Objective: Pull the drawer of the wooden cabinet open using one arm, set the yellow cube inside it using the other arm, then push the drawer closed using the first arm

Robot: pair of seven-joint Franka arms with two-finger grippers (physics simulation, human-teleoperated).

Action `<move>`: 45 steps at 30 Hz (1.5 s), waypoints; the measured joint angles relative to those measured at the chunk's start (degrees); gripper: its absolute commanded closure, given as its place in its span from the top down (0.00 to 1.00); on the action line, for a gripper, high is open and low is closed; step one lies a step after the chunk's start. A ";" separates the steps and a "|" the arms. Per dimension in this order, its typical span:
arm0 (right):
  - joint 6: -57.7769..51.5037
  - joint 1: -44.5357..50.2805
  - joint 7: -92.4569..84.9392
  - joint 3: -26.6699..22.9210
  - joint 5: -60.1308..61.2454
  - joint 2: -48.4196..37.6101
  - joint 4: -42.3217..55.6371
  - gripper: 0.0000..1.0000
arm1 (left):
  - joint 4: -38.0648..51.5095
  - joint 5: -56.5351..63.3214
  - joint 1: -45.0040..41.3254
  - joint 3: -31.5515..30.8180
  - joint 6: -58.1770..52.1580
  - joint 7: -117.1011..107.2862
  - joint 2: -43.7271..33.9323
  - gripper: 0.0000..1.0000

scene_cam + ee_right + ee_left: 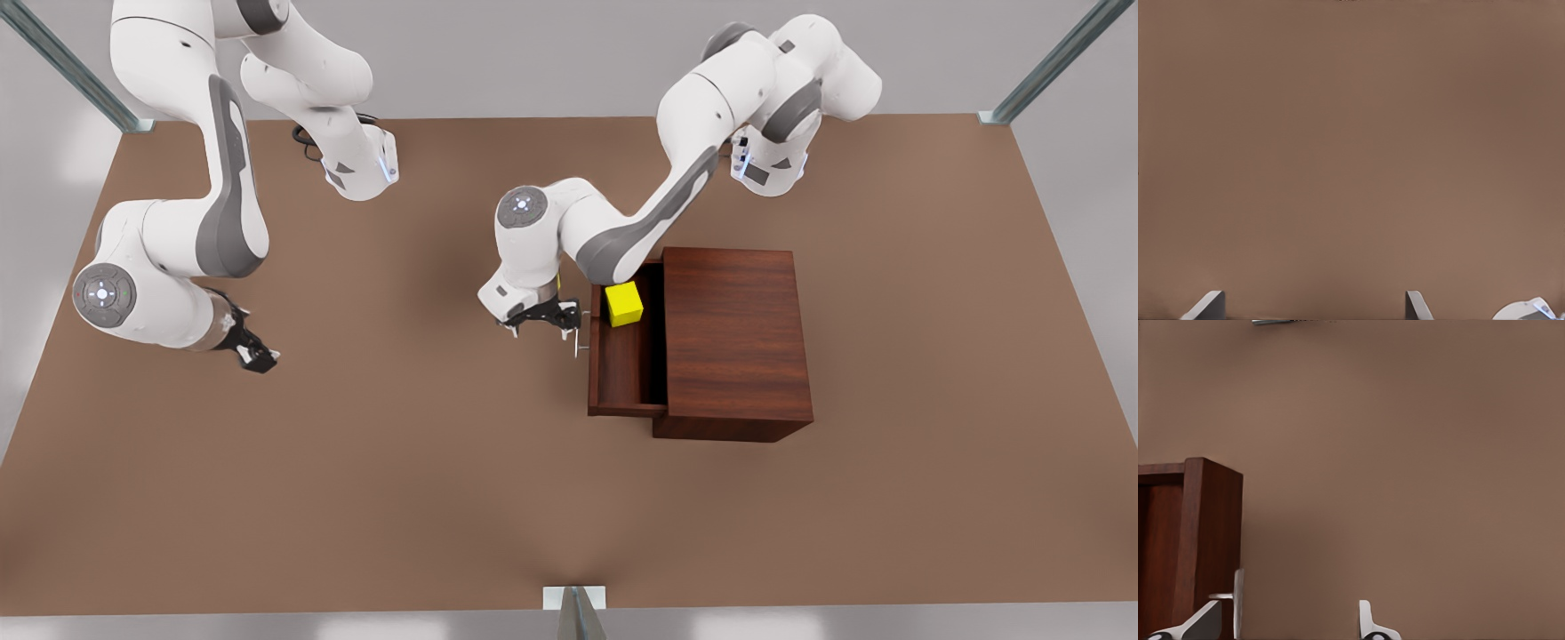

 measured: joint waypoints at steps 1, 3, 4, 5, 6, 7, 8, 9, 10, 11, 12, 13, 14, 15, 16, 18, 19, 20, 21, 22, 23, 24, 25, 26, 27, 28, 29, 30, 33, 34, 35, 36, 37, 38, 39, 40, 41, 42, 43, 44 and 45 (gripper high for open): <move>0.07 0.01 -2.25 -0.01 -0.09 0.01 0.01 1.00 | -0.04 0.36 -0.18 0.10 1.10 -2.53 0.84 1.00; 0.19 -0.02 -6.40 -0.01 -0.20 0.03 0.03 1.00 | -0.15 1.66 -0.96 0.16 2.84 -7.19 2.85 1.00; 0.23 -0.04 -8.31 -0.01 -0.24 0.03 0.03 1.00 | -0.20 2.17 -1.17 0.16 3.51 -9.31 3.36 1.00; 0.27 -0.06 -10.12 -0.01 -0.27 0.03 0.03 1.00 | -0.60 2.91 -1.31 0.15 4.10 -11.31 3.63 1.00; 0.30 -0.06 -11.82 -0.01 -0.30 0.03 0.03 1.00 | -1.08 3.66 -1.67 0.14 4.66 -13.19 3.77 1.00; 0.33 -0.05 -13.42 -0.01 -0.34 0.03 0.03 1.00 | -2.02 4.45 -2.08 0.13 5.29 -14.90 3.83 1.00; 0.35 -0.02 -14.94 -0.01 -0.37 0.03 0.03 1.00 | -3.02 5.14 -2.37 0.12 5.89 -16.44 3.87 1.00; 0.37 0.00 -16.37 -0.01 -0.39 0.03 0.03 1.00 | -4.00 5.67 -2.62 0.12 6.40 -17.80 3.89 1.00; 0.39 -0.02 -17.73 0.00 -0.41 0.03 0.03 1.00 | -4.54 6.08 -2.79 0.12 6.84 -19.06 3.91 1.00; 0.39 0.01 -19.01 0.00 -0.42 0.03 0.03 1.00 | -4.85 6.38 -2.84 0.12 7.24 -20.21 3.91 1.00; 0.37 0.02 -20.22 -0.01 -0.43 0.03 0.05 1.00 | -5.30 6.59 -2.82 0.12 7.60 -21.17 3.88 1.00; 0.35 0.03 -21.37 -0.01 -0.44 0.03 0.11 1.00 | -6.01 6.74 -2.78 0.12 7.91 -21.99 3.77 1.00; 0.33 0.03 -22.45 -0.01 -0.44 0.03 0.15 1.00 | -6.91 6.86 -2.71 0.12 8.16 -22.76 3.48 1.00; 0.31 0.03 -23.48 -0.01 -0.45 0.03 0.13 1.00 | -7.96 6.94 -2.64 0.15 8.33 -23.41 2.97 1.00; 0.27 0.03 -24.43 -0.01 -0.47 0.03 0.16 1.00 | -9.33 7.01 -2.56 0.21 8.49 -23.97 2.35 1.00; 0.16 0.02 -26.18 0.00 -0.50 0.09 0.46 1.00 | -12.45 7.09 -2.10 0.27 8.76 -24.85 0.50 1.00; 0.11 0.03 -26.99 -0.01 -0.51 0.10 0.55 1.00 | -13.64 7.09 -1.76 0.29 8.86 -25.17 -0.28 1.00; 0.08 0.03 -27.75 -0.01 -0.52 0.11 0.60 1.00 | -14.28 7.10 -1.48 0.29 8.96 -25.47 -0.70 1.00; 0.05 0.03 -28.46 -0.01 -0.53 0.11 0.62 1.00 | -14.71 7.08 -1.22 0.27 8.98 -25.70 -1.05 1.00; 0.02 0.03 -29.14 -0.01 -0.53 0.11 0.63 1.00 | -15.43 7.04 -0.88 0.24 9.06 -25.88 -1.54 1.00; 0.00 0.02 -29.78 -0.01 -0.54 0.12 0.64 1.00 | -16.16 7.01 -0.45 0.22 9.13 -26.01 -2.04 1.00; -0.02 0.02 -30.39 -0.01 -0.54 0.12 0.64 1.00 | -16.68 6.94 -0.06 0.21 9.19 -26.08 -2.44 1.00; -0.04 0.02 -30.96 -0.01 -0.54 0.12 0.64 1.00 | -17.36 6.87 0.41 0.17 9.24 -26.13 -2.89 1.00; -0.05 0.03 -31.50 -0.01 -0.55 0.12 0.64 1.00 | -17.91 6.81 0.85 0.15 9.28 -26.16 -3.27 1.00; -0.07 0.03 -32.01 0.00 -0.55 0.12 0.64 1.00 | -18.58 6.75 1.30 0.13 9.32 -26.19 -3.69 1.00; -0.08 0.03 -32.49 -0.01 -0.55 0.12 0.64 1.00 | -19.37 6.71 1.67 0.12 9.36 -26.21 -4.14 1.00; -0.09 0.03 -32.95 -0.01 -0.55 0.12 0.64 1.00 | -20.72 6.68 2.11 0.12 9.49 -26.19 -5.01 1.00; -0.10 0.03 -33.38 0.00 -0.55 0.12 0.67 1.00 | -23.05 6.65 2.69 0.11 9.98 -26.14 -6.31 1.00; -0.11 0.03 -34.55 -0.01 -0.56 0.12 0.72 1.00 | -27.39 6.58 3.98 0.12 11.86 -26.02 -8.57 1.00; -0.12 0.01 -34.89 0.01 -0.56 0.12 0.75 1.00 | -28.37 6.57 4.31 0.08 12.31 -25.91 -9.30 1.00; -0.13 0.03 -35.22 0.00 -0.56 0.12 0.74 1.00 | -29.49 6.54 4.75 0.06 12.71 -25.76 -10.09 1.00; -0.14 0.03 -35.53 0.00 -0.55 0.12 0.74 1.00 | -30.16 6.52 5.04 0.05 13.06 -25.59 -10.55 1.00; -0.21 0.02 -35.82 0.02 -0.55 0.12 0.76 1.00 | -30.88 6.48 5.32 0.02 13.35 -25.39 -11.01 1.00; -0.31 0.03 -36.10 0.00 -0.55 0.12 0.79 1.00 | -31.85 6.45 5.63 -0.02 13.61 -25.16 -11.56 1.00; -0.39 0.03 -36.36 0.00 -0.55 0.12 0.80 1.00 | -33.04 6.43 5.91 -0.04 13.91 -24.92 -12.18 1.00; -0.45 0.03 -36.60 -0.01 -0.55 0.12 0.81 1.00 | -33.95 6.42 6.06 -0.04 14.18 -24.68 -12.62 1.00; -0.51 0.02 -36.84 -0.01 -0.55 0.12 0.85 1.00 | -34.58 6.40 6.16 -0.05 14.43 -24.45 -12.93 1.00; -0.57 0.02 -37.06 -0.01 -0.55 0.12 0.88 1.00 | -35.02 6.32 6.28 -0.09 14.63 -24.24 -13.18 1.00; -0.62 0.02 -37.27 -0.01 -0.55 0.12 0.89 1.00 | -35.50 6.08 6.34 -0.12 14.80 -23.97 -13.55 1.00; -0.67 0.02 -37.46 -0.01 -0.54 0.12 0.93 1.00 | -35.92 5.80 6.47 -0.14 14.95 -23.68 -13.92 1.00; -0.71 0.03 -37.65 -0.01 -0.55 0.17 1.08 1.00 | -36.71 5.58 6.72 -0.15 15.08 -23.34 -14.51 1.00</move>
